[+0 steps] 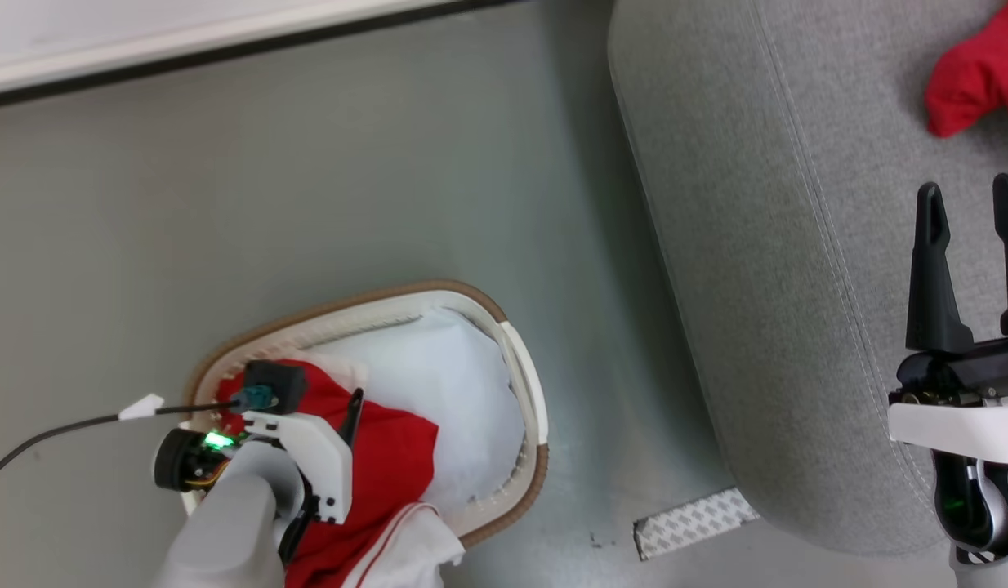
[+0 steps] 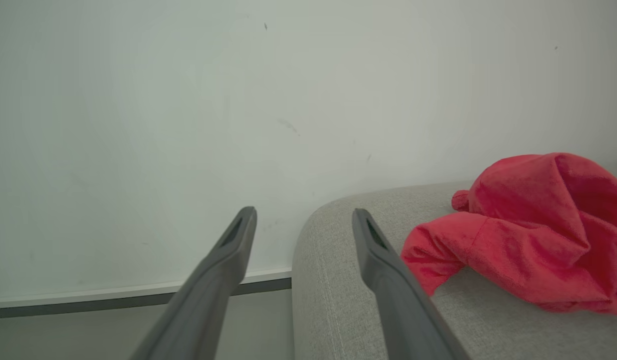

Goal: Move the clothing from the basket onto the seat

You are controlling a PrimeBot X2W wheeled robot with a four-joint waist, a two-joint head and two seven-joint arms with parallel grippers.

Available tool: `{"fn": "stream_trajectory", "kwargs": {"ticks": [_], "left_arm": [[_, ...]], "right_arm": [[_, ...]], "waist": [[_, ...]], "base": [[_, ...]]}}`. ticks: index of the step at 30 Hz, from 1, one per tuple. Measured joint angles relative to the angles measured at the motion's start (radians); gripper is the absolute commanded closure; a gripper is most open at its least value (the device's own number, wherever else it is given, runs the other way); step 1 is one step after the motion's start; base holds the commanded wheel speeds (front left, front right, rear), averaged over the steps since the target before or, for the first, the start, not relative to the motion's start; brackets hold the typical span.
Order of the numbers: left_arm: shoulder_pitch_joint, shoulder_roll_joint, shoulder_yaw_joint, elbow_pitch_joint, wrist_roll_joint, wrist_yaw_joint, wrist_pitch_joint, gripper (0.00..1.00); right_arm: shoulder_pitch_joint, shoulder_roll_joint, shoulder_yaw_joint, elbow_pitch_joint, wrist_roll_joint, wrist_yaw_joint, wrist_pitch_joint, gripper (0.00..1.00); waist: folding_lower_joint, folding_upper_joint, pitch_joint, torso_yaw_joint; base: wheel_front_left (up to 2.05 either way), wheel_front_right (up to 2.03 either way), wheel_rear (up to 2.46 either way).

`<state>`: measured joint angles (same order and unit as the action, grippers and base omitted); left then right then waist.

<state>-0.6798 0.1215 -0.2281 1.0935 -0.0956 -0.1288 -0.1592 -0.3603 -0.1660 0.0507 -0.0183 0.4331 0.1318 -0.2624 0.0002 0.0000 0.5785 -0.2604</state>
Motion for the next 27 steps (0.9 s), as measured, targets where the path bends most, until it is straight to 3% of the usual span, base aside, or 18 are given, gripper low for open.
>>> {"fn": "stream_trajectory", "kwargs": {"ticks": [4, 9, 20, 27], "left_arm": [[-0.038, 0.012, -0.049, 0.074, -0.012, 0.0, 0.04, 0.0], [-0.079, 0.067, -0.074, 0.134, -0.02, 0.0, 0.071, 0.0], [-0.134, 0.133, -0.121, 0.173, 0.007, 0.0, 0.135, 0.0], [-0.142, 0.146, -0.174, 0.185, 0.018, 0.0, 0.256, 0.0]], "right_arm": [[-0.017, 0.018, 0.004, -0.003, 0.002, 0.0, 0.0, 0.0], [-0.051, 0.046, 0.014, -0.012, 0.008, 0.0, 0.0, 0.0], [-0.102, 0.083, -0.001, -0.041, 0.023, 0.0, 0.0, 0.0], [-0.129, 0.099, 0.012, -0.049, 0.023, 0.0, 0.0, 0.0]], "waist": [[0.0, 0.0, 0.043, -0.022], [-0.0001, 0.0, 0.095, -0.063], [-0.0001, 0.0, 0.212, -0.151], [-0.0001, 0.0, 0.258, -0.185]], "base": [[0.0, 0.0, 0.0], [0.0, 0.0, 0.0], [0.0, 0.0, 0.0], [0.0, 0.0, 0.0]]}}
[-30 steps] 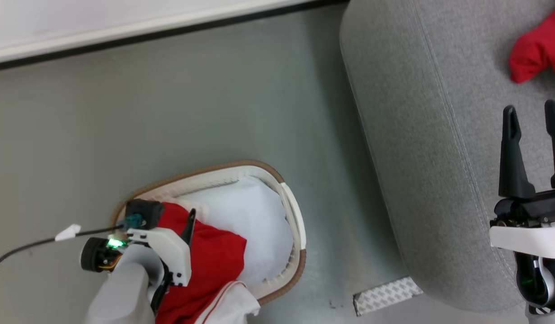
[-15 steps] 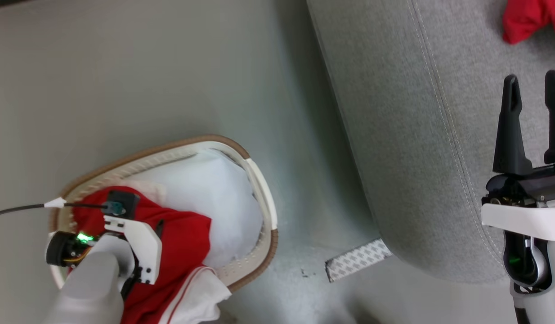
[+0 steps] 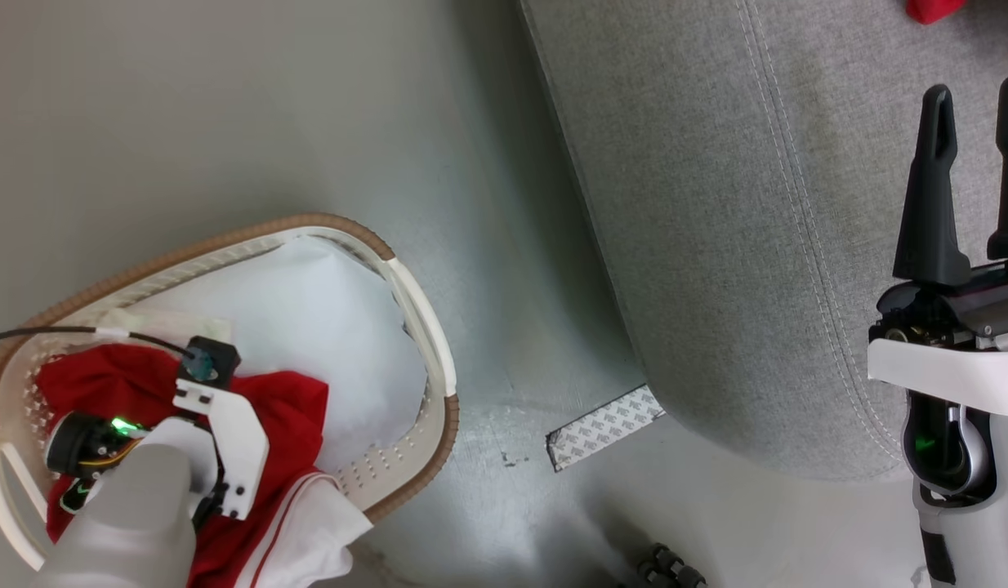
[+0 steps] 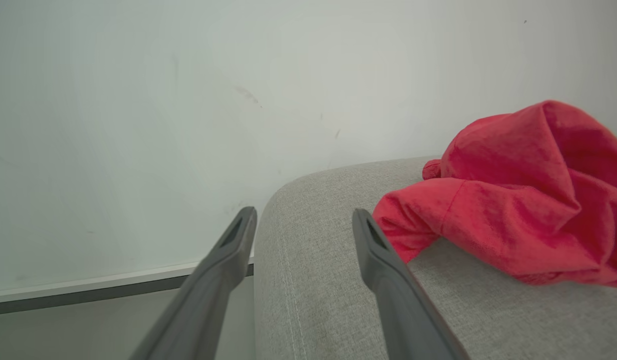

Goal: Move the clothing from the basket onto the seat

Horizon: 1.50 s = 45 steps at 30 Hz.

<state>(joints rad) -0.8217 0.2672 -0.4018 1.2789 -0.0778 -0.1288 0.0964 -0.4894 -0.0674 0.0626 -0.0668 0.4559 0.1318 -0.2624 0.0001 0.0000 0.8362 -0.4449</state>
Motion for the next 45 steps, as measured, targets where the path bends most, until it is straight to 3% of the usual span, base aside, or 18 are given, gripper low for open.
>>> {"fn": "stream_trajectory", "kwargs": {"ticks": [2, 3, 4, 5, 14, 21, 34, 45], "left_arm": [[-0.004, 0.004, -0.007, 0.001, -0.001, 0.0, 0.018, 0.0], [-0.007, 0.004, -0.011, 0.002, -0.002, 0.0, 0.021, 0.13], [-0.009, 0.005, -0.02, 0.002, -0.002, 0.0, 0.026, 0.73], [-0.01, 0.005, -0.024, 0.002, -0.002, 0.0, 0.026, 1.0], [-0.002, -0.016, -0.049, 0.004, -0.049, 0.0, -0.037, 1.0], [0.032, -0.069, -0.077, 0.004, -0.086, 0.0, -0.082, 1.0], [0.135, -0.164, -0.15, -0.041, -0.238, 0.0, -0.214, 1.0], [0.226, -0.191, -0.22, -0.144, -0.394, 0.0, -0.297, 1.0]], "right_arm": [[-0.004, 0.002, 0.002, -0.002, 0.0, 0.0, 0.0, 0.0], [-0.004, 0.003, 0.003, -0.003, 0.0, 0.0, 0.0, 0.0], [-0.005, 0.003, 0.003, -0.003, 0.0, 0.0, 0.0, 0.0], [-0.006, 0.004, 0.003, -0.002, 0.0, 0.0, 0.0, 0.0], [-0.007, 0.007, -0.011, 0.007, -0.008, 0.0, 0.0, 0.0], [0.003, -0.019, -0.025, 0.016, -0.023, 0.0, 0.0, 0.0], [0.115, -0.109, -0.049, 0.049, -0.035, 0.0, 0.0, 0.0], [0.229, -0.166, -0.061, 0.076, -0.032, 0.0, 0.0, 0.0]], "waist": [[-0.0001, 0.0, 0.007, -0.005], [0.0, 0.0, 0.009, -0.007], [0.0, 0.0, 0.011, -0.008], [0.0, 0.0, 0.012, -0.009], [0.0, 0.0, -0.022, 0.003], [-0.0001, 0.0, -0.106, 0.034], [-0.0002, 0.0, -0.357, 0.127], [-0.0004, 0.0, -0.6, 0.22]], "base": [[0.0, 0.0, 0.0], [0.0, 0.0, 0.0], [0.0, 0.0, 0.0], [0.0, 0.0, 0.0], [0.0, 0.0, 0.0], [0.0, 0.0, 0.0], [0.0, 0.0, 0.0], [0.0, 0.0, 0.0]]}}
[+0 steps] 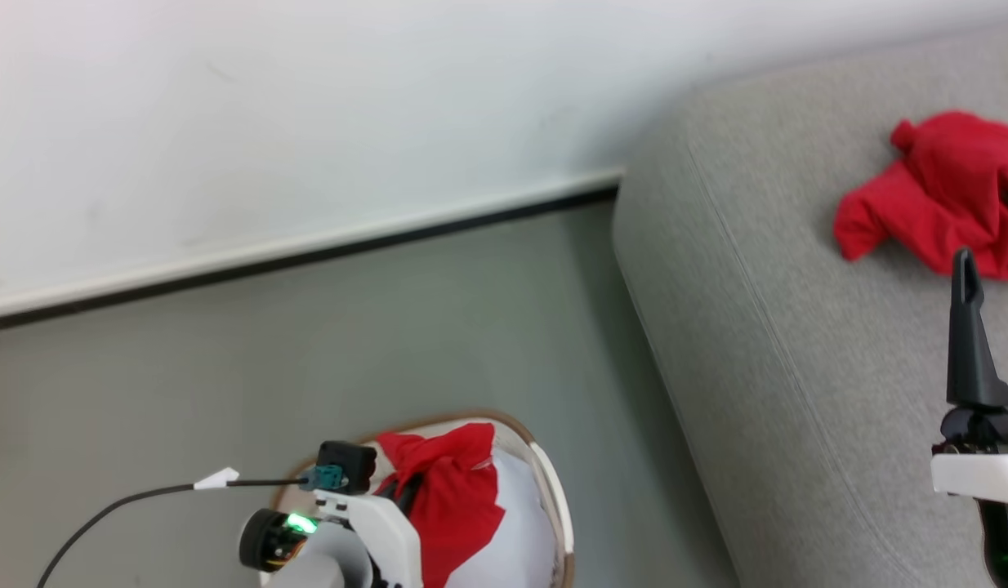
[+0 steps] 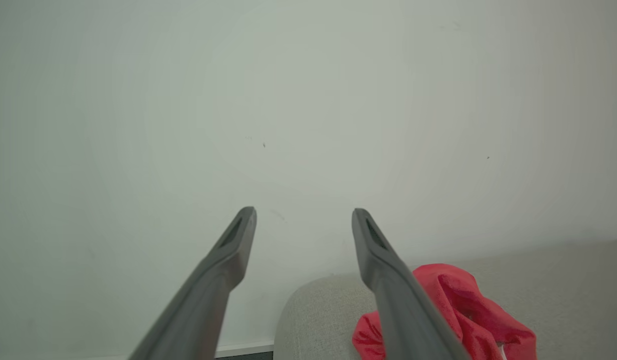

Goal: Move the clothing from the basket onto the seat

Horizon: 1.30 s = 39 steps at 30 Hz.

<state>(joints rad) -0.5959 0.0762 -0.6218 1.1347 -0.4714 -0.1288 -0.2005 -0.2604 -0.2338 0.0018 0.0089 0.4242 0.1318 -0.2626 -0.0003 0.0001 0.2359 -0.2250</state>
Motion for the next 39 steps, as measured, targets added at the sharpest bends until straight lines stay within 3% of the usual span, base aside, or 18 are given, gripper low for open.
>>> {"fn": "stream_trajectory", "kwargs": {"ticks": [11, 18, 32, 39], "left_arm": [[0.017, 0.03, -0.036, -0.156, -0.108, 0.0, -0.049, 1.0], [0.017, 0.064, -0.026, -0.297, -0.119, 0.002, -0.057, 1.0], [-0.002, 0.16, 0.021, -0.73, -0.124, 0.09, 0.017, 1.0], [0.025, 0.187, 0.023, -0.854, -0.137, 0.129, 0.076, 1.0]], "right_arm": [[0.086, -0.021, -0.013, 0.014, 0.011, 0.0, 0.0, 0.0], [0.126, -0.021, -0.007, 0.025, 0.016, 0.0, 0.0, 0.0], [0.158, -0.014, 0.027, 0.044, 0.033, 0.0, 0.0, 0.0], [0.158, -0.012, 0.078, 0.055, 0.038, 0.0, 0.0, 0.0]], "waist": [[0.0, 0.0, -0.157, 0.086], [0.0001, 0.0001, -0.233, 0.11], [0.0002, 0.0, -0.262, 0.119], [0.0002, 0.0, -0.265, 0.109]], "base": [[0.0, 0.0, 0.0], [0.0, 0.0, 0.0], [0.0, 0.0, 0.0], [0.0, 0.0, 0.0]]}}
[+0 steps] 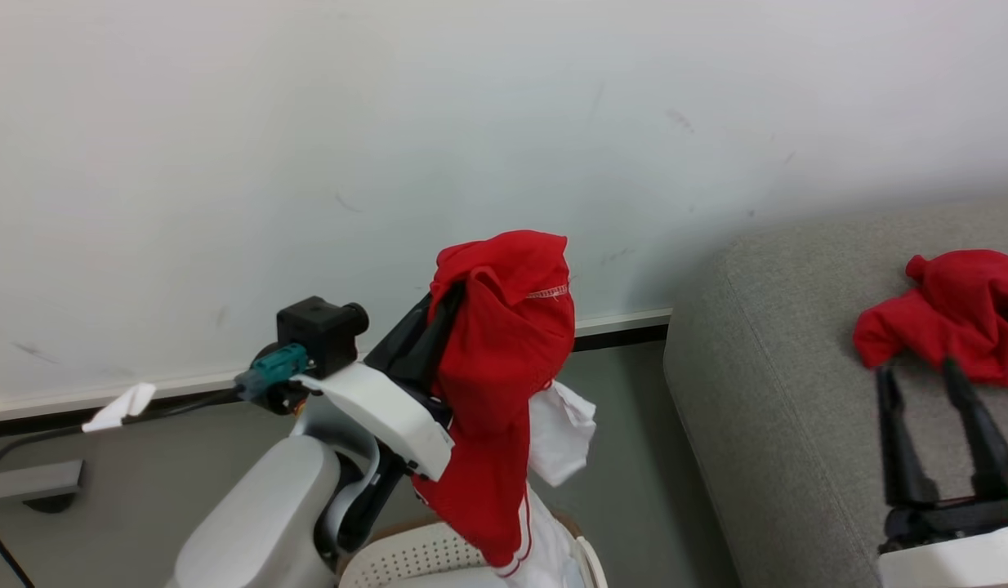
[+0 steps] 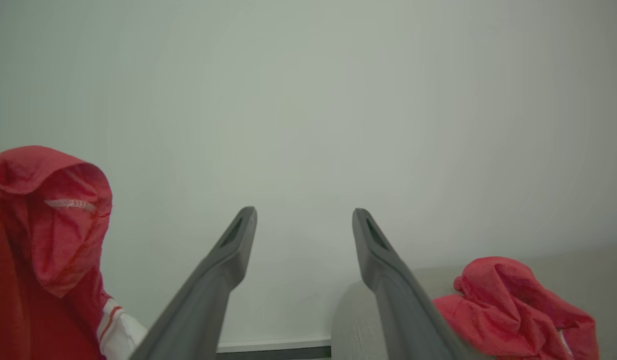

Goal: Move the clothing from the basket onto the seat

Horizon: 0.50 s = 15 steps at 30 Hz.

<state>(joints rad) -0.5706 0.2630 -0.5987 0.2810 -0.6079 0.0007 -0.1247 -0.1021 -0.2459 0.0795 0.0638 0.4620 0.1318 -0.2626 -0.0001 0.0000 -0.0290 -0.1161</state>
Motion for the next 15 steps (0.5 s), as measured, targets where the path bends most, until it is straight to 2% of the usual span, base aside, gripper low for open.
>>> {"fn": "stream_trajectory", "kwargs": {"ticks": [7, 15], "left_arm": [[0.007, 0.002, -0.013, -0.041, -0.009, 0.007, 0.027, 1.0], [-0.042, -0.025, -0.063, -0.024, 0.01, -0.022, 0.045, 1.0]], "right_arm": [[-0.021, -0.003, 0.164, 0.007, 0.015, 0.0, 0.0, 0.0], [-0.113, -0.022, 0.465, 0.059, 0.052, 0.0, 0.0, 0.0]], "waist": [[0.0001, 0.0, 0.005, 0.006], [0.0001, 0.0, 0.008, 0.041]], "base": [[0.0, 0.0, 0.0], [0.0, 0.0, 0.0]]}}
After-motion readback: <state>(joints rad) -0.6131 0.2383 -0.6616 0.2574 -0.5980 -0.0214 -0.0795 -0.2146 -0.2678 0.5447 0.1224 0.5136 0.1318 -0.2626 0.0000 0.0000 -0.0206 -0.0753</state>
